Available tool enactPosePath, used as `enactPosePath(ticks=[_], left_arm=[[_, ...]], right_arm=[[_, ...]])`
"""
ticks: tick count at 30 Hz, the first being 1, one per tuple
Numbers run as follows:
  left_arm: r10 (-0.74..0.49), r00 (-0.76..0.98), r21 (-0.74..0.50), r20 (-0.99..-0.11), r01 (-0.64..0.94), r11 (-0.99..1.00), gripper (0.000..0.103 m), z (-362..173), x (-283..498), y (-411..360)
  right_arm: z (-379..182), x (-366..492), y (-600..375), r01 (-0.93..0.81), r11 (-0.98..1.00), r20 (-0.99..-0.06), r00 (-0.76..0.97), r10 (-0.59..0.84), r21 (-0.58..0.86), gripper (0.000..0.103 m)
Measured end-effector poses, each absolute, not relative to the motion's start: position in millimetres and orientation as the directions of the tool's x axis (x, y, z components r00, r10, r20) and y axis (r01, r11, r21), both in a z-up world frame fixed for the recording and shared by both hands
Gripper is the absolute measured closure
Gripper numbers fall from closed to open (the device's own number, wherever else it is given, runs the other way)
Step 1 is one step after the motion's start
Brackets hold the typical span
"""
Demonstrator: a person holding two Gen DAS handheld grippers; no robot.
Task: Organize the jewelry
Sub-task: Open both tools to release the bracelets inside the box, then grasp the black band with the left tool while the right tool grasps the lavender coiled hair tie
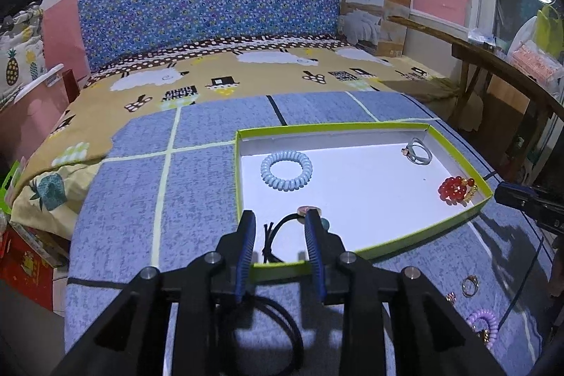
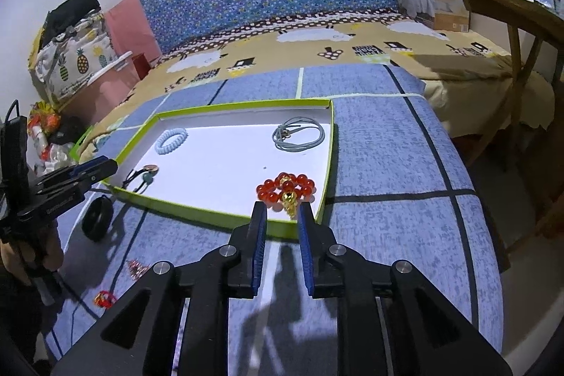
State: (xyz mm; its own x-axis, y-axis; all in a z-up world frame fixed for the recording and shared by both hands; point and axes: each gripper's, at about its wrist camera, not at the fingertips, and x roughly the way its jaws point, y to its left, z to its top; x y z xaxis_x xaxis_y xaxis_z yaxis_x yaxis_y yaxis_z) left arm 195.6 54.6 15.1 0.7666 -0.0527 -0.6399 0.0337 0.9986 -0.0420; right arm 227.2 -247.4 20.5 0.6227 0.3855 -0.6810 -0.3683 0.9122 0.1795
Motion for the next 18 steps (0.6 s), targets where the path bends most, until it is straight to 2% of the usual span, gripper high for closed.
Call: enactPosePath(ticks=[18], left_arm=[[-0.033,0.839,-0.03,-0.543,0.019,0.999,0.073,36.8,81.0,41.0]], right_arm=[[43.4,123.5,-246.1,-0.427,0.894,-0.585,0.693,0.421,0.138,0.082]])
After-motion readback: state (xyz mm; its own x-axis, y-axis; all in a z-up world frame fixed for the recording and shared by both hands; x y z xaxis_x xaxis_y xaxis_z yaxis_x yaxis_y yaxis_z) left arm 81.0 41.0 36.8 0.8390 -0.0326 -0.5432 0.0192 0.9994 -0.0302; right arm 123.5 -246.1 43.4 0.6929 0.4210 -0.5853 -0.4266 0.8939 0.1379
